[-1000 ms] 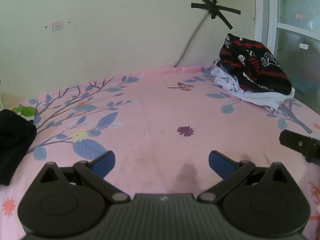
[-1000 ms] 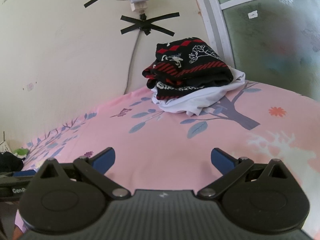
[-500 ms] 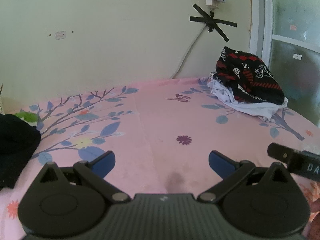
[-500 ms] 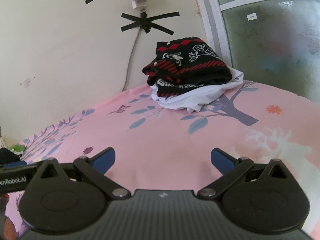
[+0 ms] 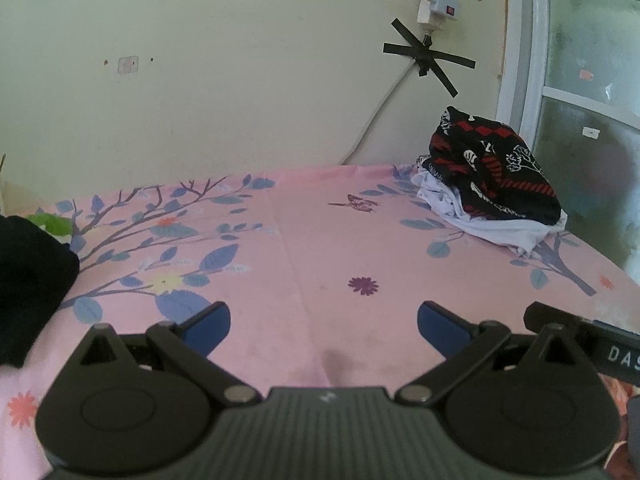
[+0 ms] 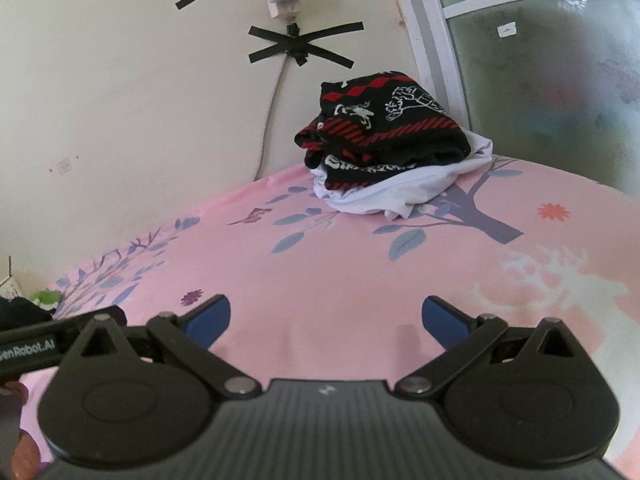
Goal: Fold small clothes
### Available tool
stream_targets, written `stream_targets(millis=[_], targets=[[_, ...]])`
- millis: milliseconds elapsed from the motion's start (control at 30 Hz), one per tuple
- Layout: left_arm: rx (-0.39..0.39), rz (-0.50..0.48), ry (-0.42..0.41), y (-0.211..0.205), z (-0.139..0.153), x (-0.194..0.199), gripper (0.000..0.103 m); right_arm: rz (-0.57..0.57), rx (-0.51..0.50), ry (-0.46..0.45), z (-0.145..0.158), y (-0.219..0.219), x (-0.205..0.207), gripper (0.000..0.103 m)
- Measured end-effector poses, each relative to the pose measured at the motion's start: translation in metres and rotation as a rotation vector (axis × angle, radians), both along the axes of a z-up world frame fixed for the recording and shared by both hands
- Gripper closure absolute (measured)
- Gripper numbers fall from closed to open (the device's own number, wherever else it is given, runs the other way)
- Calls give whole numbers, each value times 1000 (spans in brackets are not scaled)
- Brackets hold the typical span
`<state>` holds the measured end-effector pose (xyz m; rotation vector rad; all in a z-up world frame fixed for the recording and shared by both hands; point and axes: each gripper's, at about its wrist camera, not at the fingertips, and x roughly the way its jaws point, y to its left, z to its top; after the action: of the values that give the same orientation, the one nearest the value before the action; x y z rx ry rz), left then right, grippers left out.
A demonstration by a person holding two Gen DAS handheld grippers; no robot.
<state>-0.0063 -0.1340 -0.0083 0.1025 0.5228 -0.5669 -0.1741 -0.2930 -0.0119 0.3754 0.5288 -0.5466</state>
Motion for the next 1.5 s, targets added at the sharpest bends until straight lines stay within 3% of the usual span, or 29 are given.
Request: stream_targets(millis=[1500], targets=[[119,9,28,-11,-13,5,0,10,31,7,-4,5,-1,7]])
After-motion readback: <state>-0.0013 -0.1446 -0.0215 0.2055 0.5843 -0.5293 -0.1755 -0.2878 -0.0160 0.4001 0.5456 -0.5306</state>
